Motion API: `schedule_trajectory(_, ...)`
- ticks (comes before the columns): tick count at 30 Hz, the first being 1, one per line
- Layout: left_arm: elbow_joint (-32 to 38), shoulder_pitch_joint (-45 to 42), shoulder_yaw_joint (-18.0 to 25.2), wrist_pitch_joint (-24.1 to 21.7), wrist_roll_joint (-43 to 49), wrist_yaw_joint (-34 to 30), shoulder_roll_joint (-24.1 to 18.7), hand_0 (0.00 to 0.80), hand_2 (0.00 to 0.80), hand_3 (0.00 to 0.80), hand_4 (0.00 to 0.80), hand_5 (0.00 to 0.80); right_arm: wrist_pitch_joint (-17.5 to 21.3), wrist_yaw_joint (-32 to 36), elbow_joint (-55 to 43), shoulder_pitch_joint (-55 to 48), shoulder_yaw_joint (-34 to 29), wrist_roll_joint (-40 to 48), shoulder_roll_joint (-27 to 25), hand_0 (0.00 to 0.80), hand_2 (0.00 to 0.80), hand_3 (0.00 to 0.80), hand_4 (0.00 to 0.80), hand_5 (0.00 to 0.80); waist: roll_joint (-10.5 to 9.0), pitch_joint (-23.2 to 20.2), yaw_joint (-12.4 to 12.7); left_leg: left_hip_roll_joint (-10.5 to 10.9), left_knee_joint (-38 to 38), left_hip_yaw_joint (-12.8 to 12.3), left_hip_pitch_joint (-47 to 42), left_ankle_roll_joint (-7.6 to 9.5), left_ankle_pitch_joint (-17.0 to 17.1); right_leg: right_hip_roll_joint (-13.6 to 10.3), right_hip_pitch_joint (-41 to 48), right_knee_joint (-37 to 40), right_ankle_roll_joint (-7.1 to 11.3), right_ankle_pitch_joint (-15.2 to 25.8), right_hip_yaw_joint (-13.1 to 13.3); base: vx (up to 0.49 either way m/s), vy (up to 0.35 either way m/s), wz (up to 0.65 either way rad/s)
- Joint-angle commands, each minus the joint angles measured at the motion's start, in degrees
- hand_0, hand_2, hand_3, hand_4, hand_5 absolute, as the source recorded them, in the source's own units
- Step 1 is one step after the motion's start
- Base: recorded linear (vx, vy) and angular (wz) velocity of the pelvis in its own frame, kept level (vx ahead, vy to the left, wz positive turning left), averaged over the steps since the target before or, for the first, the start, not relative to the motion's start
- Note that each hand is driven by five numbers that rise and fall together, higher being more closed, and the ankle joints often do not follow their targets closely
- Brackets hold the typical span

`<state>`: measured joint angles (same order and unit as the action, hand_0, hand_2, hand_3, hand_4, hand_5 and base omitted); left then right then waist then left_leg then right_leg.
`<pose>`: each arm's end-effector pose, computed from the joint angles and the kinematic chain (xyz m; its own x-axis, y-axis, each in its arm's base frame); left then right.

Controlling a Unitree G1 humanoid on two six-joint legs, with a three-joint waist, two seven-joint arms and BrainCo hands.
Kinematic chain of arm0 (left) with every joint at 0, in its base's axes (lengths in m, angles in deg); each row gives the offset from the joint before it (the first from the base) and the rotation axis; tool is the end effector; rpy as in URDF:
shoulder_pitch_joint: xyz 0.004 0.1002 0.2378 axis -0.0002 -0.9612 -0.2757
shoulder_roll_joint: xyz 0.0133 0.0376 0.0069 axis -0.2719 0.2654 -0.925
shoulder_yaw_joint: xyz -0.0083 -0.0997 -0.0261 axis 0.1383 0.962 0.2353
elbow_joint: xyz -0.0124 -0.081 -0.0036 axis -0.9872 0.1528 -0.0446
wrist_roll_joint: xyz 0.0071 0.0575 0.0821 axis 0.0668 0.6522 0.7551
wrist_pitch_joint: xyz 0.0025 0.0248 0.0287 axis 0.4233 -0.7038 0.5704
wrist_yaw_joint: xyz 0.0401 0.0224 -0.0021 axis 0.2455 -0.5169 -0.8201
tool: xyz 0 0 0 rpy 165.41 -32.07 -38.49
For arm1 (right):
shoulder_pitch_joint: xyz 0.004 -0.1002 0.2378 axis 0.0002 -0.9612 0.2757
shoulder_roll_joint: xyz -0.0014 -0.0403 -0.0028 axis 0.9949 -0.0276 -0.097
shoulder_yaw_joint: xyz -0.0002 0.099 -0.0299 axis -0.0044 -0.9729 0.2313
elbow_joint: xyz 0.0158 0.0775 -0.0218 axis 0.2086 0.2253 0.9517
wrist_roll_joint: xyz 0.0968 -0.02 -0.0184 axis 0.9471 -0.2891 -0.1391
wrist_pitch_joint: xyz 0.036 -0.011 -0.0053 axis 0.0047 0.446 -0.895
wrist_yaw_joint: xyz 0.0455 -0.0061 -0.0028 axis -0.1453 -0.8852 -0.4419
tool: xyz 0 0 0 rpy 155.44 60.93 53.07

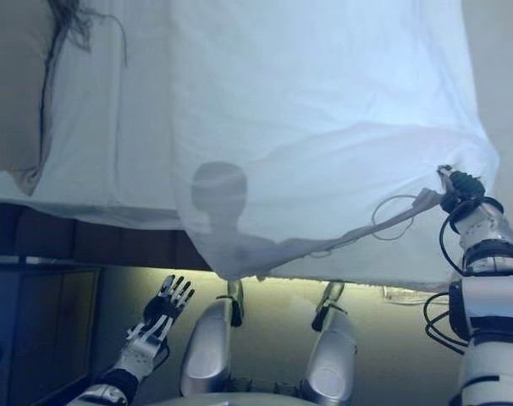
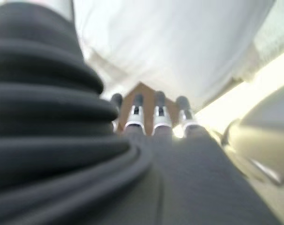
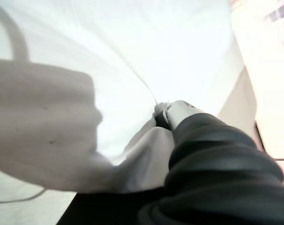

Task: Make the bed neatly

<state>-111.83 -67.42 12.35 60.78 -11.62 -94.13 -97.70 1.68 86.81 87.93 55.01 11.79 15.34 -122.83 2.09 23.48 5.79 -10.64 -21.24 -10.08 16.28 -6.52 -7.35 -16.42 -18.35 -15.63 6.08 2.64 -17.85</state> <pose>0.1544 0.2269 -0.0799 0.8809 0.0113 -0.4731 -0.3588 0.6678 -0.6522 0.2885 -0.3583 0.1297 0.9239 -0.2804 -0.2602 0.3629 0.8577 0.3641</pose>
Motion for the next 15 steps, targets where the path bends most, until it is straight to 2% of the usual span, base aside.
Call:
schedule_trajectory(1,1.30,0.31,-1.28,-1.30,1.92,0.81,-4.09,0.000,0.000,0.000,0.000,0.000,2.28,1.90,-3.56,-0.83,-0.44,2.44,-1.43,0.800,0.800,0.800,0.800,0.800,-2.61,-5.57,0.32,-2.94,5.29,-0.40,-1.05,-1.37,7.60,-0.30,3.97,4.08,2.33,0.66,0.50,0.028,-0.032,0.01)
schedule_trajectory(4,4.01,1.63,-1.65,-1.82,2.61,2.22,-4.29,0.000,0.000,0.000,0.000,0.000,2.08,1.90,-4.79,-1.61,-0.08,2.87,0.25,0.800,0.800,0.800,0.800,0.800,-3.09,-7.33,0.19,-3.02,8.47,-1.20,-5.08,-1.55,8.33,0.46,8.04,7.44,2.65,1.42,0.22,0.122,-0.022,-0.04)
schedule_trajectory(9,9.41,3.67,-1.86,-0.21,2.18,2.60,-5.84,0.000,0.000,0.000,0.000,0.000,0.32,1.52,-6.00,-2.66,0.07,2.17,1.06,0.800,0.800,0.800,0.800,0.800,-3.18,-10.29,0.28,-3.12,12.39,-2.49,-10.28,-1.88,9.23,1.23,13.66,11.28,3.00,1.84,-0.58,0.148,-0.008,-0.02)
schedule_trajectory(14,14.65,8.72,-3.04,4.10,-0.13,4.01,-7.95,0.000,0.000,0.000,0.000,0.000,-0.04,0.96,-6.24,-3.62,0.82,1.31,3.40,0.800,0.800,0.800,0.800,0.800,-3.33,-13.11,0.03,-3.49,14.18,-3.11,-14.04,-2.19,9.47,2.01,17.57,12.88,3.03,1.57,-0.90,0.154,-0.028,-0.02)
schedule_trajectory(15,15.01,10.71,-3.88,6.42,-0.60,4.13,-7.58,0.000,0.000,0.000,0.000,0.000,-0.16,0.53,-6.34,-3.57,1.38,1.13,4.39,0.800,0.800,0.800,0.800,0.800,-3.41,-13.80,-0.22,-3.69,14.29,-3.18,-14.69,-2.26,9.40,2.21,18.25,12.93,3.02,1.34,-0.81,0.131,-0.043,-0.01)
